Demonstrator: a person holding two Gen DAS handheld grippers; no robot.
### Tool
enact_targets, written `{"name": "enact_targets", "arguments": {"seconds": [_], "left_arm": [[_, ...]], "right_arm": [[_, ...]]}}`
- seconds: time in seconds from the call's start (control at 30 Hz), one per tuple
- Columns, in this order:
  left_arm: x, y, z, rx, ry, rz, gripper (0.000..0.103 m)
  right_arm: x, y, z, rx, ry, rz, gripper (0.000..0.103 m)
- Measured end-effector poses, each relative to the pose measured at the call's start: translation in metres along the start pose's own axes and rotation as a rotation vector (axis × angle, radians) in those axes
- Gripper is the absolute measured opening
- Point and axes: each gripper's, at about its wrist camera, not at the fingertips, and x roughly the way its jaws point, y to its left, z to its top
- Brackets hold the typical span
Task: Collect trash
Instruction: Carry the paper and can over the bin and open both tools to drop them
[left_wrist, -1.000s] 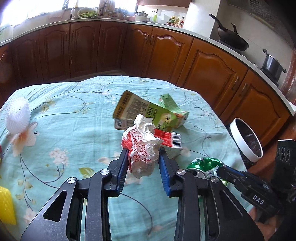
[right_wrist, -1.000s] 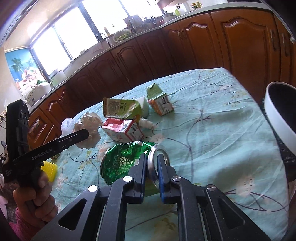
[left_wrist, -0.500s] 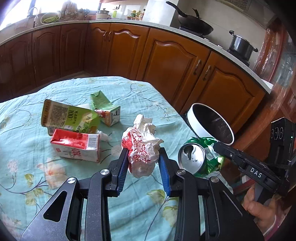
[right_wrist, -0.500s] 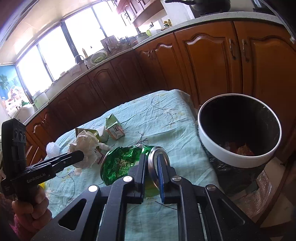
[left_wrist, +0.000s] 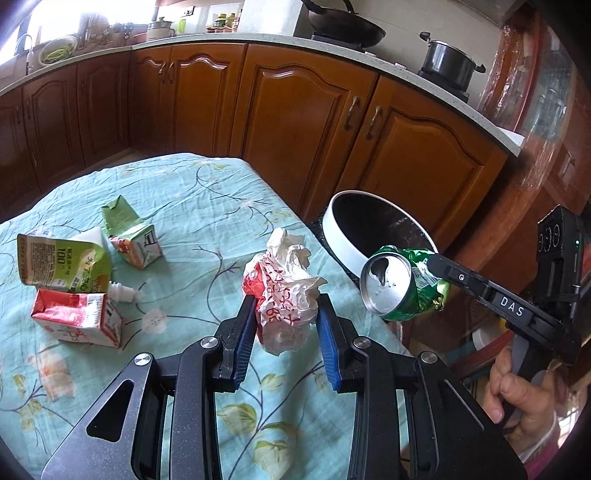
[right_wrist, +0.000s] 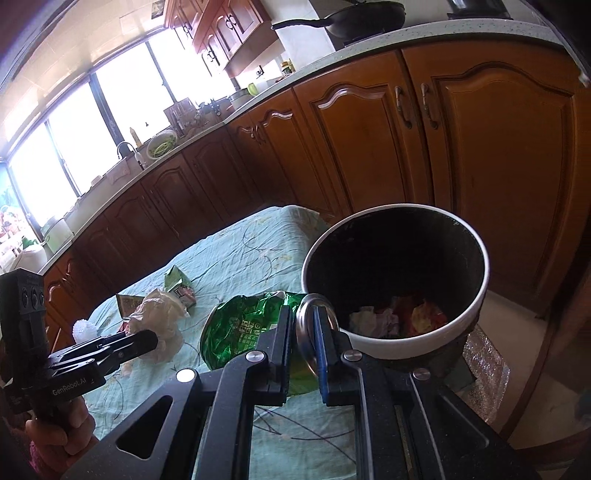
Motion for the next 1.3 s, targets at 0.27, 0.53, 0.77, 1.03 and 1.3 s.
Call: {"name": "enact_targets", "arguments": {"seconds": [0.27, 0.53, 0.77, 1.03, 1.3], "left_arm": [[0.025, -0.031, 0.014, 0.06, 0.027, -0.038, 0.03], [0.047, -0.061, 0.036, 0.115, 0.035, -0.071, 0.03], [0.07, -0.086, 0.057, 0.171, 0.053, -0.091, 0.03], [0.106, -0.1, 0.073, 0.193, 0.115, -0.098, 0.031], [0.126, -0.106, 0.082, 0.2, 0.147, -0.094, 0.031]], "right_arm": [[-0.002, -0.029, 0.017, 0.021, -0.028, -0.052, 0.011], [0.0, -0.058, 0.036, 0.027, -0.045, -0.116, 0.011], [0.01, -0.074, 0.051, 0.024, -0.043, -0.16, 0.011], [0.022, -0.082, 0.057, 0.011, -0.016, -0.189, 0.011], [0.032, -0.09, 0.06, 0.009, 0.016, -0.201, 0.011]]}}
